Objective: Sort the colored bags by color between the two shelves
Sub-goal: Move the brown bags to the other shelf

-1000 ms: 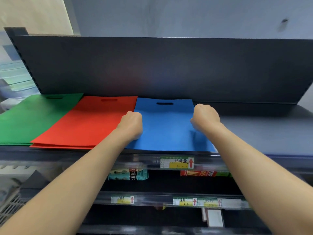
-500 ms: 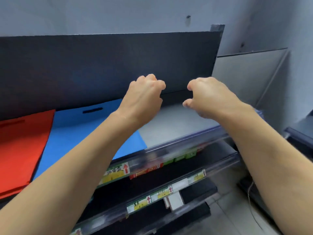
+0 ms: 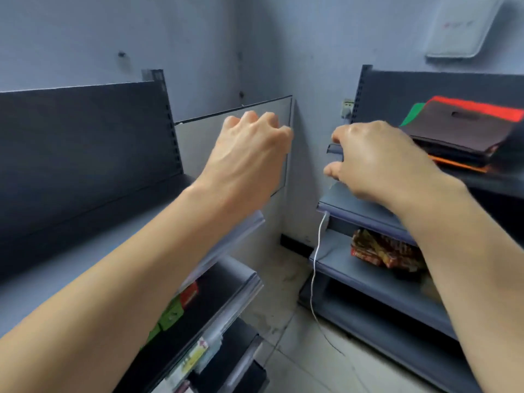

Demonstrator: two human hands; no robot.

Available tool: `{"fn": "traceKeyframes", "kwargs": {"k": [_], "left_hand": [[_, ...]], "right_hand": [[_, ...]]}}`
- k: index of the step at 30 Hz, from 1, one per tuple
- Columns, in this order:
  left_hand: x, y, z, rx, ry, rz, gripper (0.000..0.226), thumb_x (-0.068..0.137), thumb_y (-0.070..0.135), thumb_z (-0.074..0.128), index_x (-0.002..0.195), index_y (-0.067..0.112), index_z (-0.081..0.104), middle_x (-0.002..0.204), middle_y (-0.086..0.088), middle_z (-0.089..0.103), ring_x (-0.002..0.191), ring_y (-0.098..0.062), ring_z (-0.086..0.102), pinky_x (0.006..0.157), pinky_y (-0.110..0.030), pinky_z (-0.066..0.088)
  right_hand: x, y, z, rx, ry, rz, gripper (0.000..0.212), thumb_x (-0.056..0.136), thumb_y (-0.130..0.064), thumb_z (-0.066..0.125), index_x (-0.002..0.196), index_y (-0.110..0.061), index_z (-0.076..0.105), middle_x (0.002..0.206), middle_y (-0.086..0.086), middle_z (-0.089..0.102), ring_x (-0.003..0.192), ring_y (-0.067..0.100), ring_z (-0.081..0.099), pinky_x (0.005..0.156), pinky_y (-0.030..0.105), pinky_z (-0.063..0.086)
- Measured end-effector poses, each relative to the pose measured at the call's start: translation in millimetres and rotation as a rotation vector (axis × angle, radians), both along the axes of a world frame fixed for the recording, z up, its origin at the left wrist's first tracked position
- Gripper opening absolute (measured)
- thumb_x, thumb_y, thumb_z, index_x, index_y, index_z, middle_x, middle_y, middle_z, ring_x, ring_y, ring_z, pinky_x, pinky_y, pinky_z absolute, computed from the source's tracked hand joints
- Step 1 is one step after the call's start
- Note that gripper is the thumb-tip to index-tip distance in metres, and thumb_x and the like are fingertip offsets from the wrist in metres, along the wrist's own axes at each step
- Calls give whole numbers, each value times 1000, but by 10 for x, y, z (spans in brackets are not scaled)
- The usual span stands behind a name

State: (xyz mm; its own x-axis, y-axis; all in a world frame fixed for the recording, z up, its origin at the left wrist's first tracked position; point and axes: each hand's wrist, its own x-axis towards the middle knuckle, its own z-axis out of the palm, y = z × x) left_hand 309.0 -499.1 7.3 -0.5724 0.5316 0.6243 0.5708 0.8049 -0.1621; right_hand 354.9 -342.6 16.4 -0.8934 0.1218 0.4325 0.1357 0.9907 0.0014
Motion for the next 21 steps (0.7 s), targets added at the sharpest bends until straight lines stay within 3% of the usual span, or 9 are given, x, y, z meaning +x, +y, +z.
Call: {"fn": "traceKeyframes", "kwargs": {"k": [4, 7, 12, 21], "left_hand": [[-118, 676, 61, 26, 49, -133, 29, 82, 3, 56, 108, 12, 62, 105, -7, 59, 98, -32, 52, 82, -40, 38], [-244, 1118, 103, 32, 75, -243, 27, 81, 3, 58, 106, 11, 63, 99, -8, 59, 95, -34, 53, 79, -41, 40], [-688, 1774, 53, 22, 46, -334, 29, 84, 4, 57, 111, 14, 60, 106, -6, 59, 99, -31, 52, 82, -39, 40], [-1841, 2719, 13, 20, -2, -391, 29, 88, 7, 52, 115, 15, 57, 112, -6, 58, 103, -31, 52, 74, -33, 35]], "right_hand": [[118, 632, 79, 33, 87, -152, 28, 90, -30, 60, 108, -10, 58, 108, 19, 61, 103, 37, 54, 69, 32, 29], [132, 1038, 109, 32, 96, -262, 30, 90, -31, 60, 111, -10, 57, 112, 19, 61, 105, 36, 53, 72, 34, 34], [-12, 1605, 98, -18, 101, -453, 39, 91, -33, 58, 123, -11, 54, 122, 18, 58, 113, 38, 50, 86, 40, 43], [-928, 2450, 131, -76, 170, -621, 39, 91, -38, 55, 119, -10, 58, 117, 16, 61, 109, 39, 53, 84, 40, 45]]}}
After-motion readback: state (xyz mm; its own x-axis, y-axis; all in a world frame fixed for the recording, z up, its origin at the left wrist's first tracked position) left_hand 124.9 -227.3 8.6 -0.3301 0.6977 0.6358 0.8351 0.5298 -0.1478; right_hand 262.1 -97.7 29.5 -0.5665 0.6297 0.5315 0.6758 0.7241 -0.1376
